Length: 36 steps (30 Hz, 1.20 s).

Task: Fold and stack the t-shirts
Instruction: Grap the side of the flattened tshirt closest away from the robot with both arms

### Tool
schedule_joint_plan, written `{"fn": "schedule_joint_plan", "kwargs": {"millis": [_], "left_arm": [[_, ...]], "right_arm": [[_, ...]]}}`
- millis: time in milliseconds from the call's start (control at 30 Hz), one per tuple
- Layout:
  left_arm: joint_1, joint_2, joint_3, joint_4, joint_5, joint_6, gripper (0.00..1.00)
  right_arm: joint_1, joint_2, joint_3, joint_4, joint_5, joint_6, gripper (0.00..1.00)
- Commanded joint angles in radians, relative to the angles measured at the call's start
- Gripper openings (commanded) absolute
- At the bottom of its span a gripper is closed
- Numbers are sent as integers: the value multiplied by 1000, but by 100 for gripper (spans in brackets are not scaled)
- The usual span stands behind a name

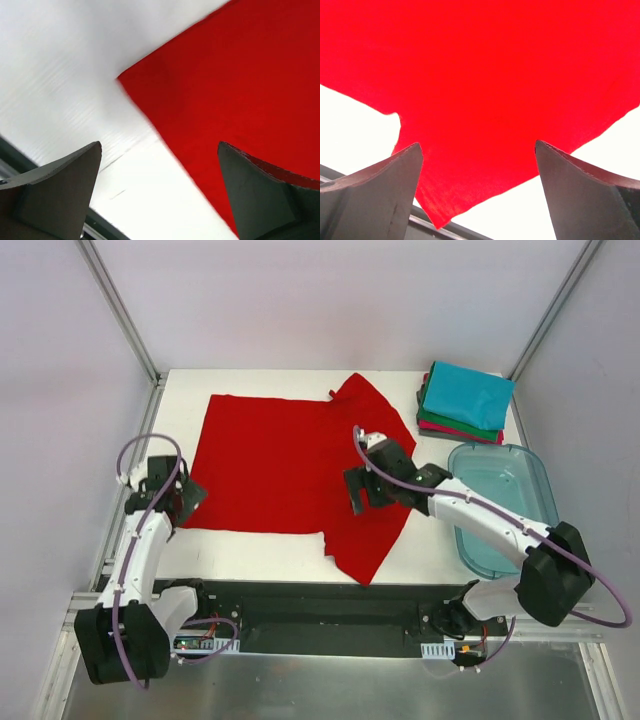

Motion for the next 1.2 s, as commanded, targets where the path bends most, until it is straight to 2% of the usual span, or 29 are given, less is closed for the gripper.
{"fn": "schedule_joint_plan", "kwargs": {"millis": [0, 100, 233, 667, 800, 900, 967, 1067, 1167], "left_arm": [[34, -72, -192, 55, -50, -113, 98], [83, -81, -263, 141, 50, -91, 89], [151, -5, -297, 227, 137, -70, 75], [179, 173, -302, 364, 156, -70, 51], [180, 221, -294, 381, 174, -68, 31], [180, 229, -289, 385, 185, -64, 21], [180, 213, -291, 387, 184, -62, 0], [180, 200, -294, 388, 187, -56, 0], [180, 189, -291, 387, 191, -53, 0]], "right_arm": [[42, -74, -113, 53, -2, 58, 96], [56, -92, -149, 61, -28, 60, 96], [74, -114, -198, 84, -39, 63, 96], [142, -186, -299, 82, -60, 41, 96], [203, -192, -301, 45, -63, 26, 96], [258, -184, -296, 25, -59, 27, 96], [336, -164, -296, 10, -74, 3, 96], [428, -114, -284, -7, -65, 0, 99], [496, -49, -265, -14, -46, 0, 94]]}}
